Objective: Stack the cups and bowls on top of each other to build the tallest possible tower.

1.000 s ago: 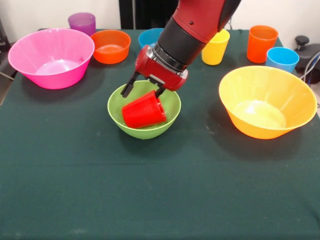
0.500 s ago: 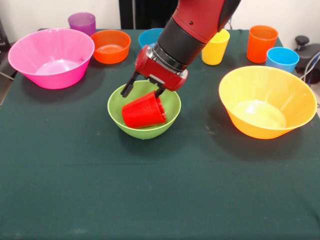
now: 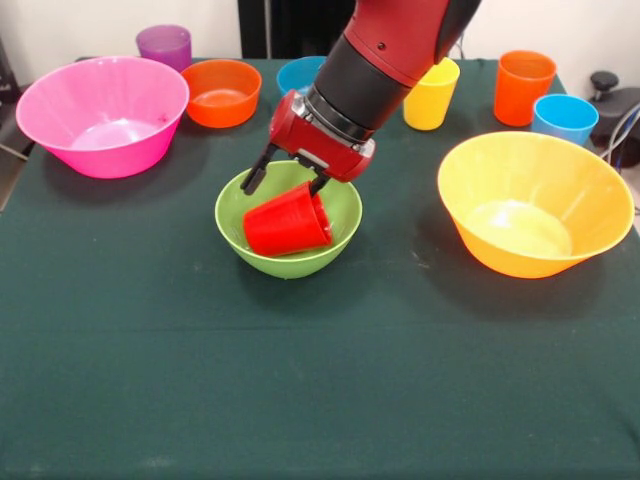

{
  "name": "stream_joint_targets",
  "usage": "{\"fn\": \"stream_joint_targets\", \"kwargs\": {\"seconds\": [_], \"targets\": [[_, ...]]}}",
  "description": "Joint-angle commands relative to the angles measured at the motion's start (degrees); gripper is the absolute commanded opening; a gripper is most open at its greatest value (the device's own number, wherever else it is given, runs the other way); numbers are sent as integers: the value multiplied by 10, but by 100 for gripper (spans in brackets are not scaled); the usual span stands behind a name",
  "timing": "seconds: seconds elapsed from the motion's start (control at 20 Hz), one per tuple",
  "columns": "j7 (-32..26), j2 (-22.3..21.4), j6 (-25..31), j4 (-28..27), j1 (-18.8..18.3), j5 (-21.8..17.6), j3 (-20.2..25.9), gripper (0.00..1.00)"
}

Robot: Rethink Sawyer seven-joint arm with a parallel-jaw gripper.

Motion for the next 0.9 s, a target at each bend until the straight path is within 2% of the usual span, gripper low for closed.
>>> {"fn": "stream_joint_targets", "kwargs": {"seconds": [0.05,0.9], "targets": [[39,14,-32,-24,-13,-8,74,100],[32,9,-38,-20,-19,-11,82,100]]}}
